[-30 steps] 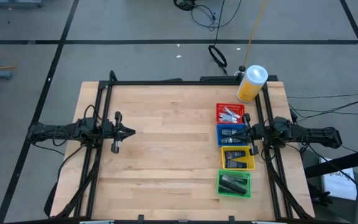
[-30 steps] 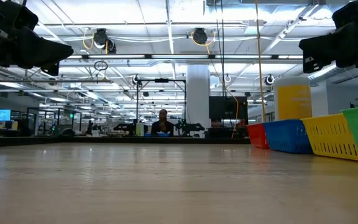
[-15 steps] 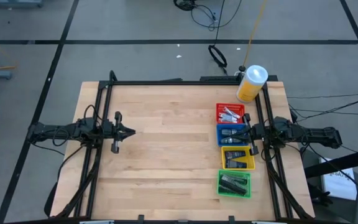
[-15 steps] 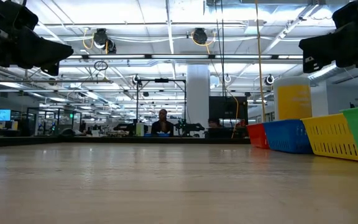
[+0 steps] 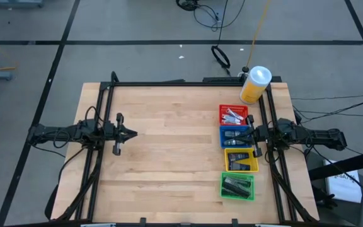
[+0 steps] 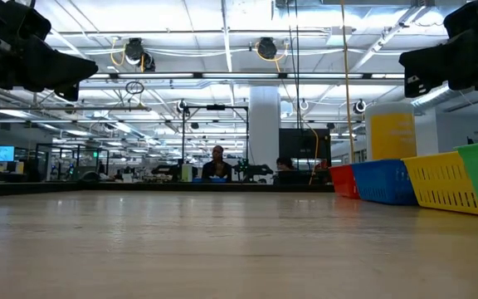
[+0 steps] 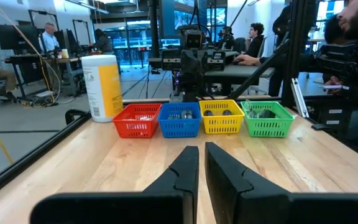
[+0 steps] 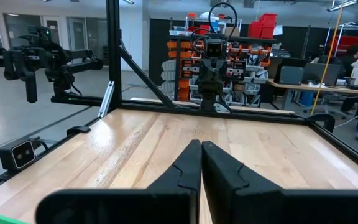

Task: Pick & Place Travel size toiletries
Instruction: Return to Home Position

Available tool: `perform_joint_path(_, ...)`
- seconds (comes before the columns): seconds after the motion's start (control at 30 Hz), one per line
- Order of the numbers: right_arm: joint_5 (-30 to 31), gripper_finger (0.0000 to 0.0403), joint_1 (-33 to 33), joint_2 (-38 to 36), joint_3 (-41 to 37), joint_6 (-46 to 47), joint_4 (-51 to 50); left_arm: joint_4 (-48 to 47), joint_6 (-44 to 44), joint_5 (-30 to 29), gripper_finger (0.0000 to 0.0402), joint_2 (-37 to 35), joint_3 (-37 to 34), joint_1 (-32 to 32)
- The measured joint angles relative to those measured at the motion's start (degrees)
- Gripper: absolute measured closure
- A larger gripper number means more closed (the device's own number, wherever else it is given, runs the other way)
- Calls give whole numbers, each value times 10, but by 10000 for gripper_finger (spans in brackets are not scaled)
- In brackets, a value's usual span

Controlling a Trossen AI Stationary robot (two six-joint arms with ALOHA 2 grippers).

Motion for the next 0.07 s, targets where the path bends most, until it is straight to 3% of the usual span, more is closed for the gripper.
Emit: perform_joint_path(0.07, 0, 399, 0, 0, 0, 0, 0, 0, 0, 0, 371, 0, 0, 0)
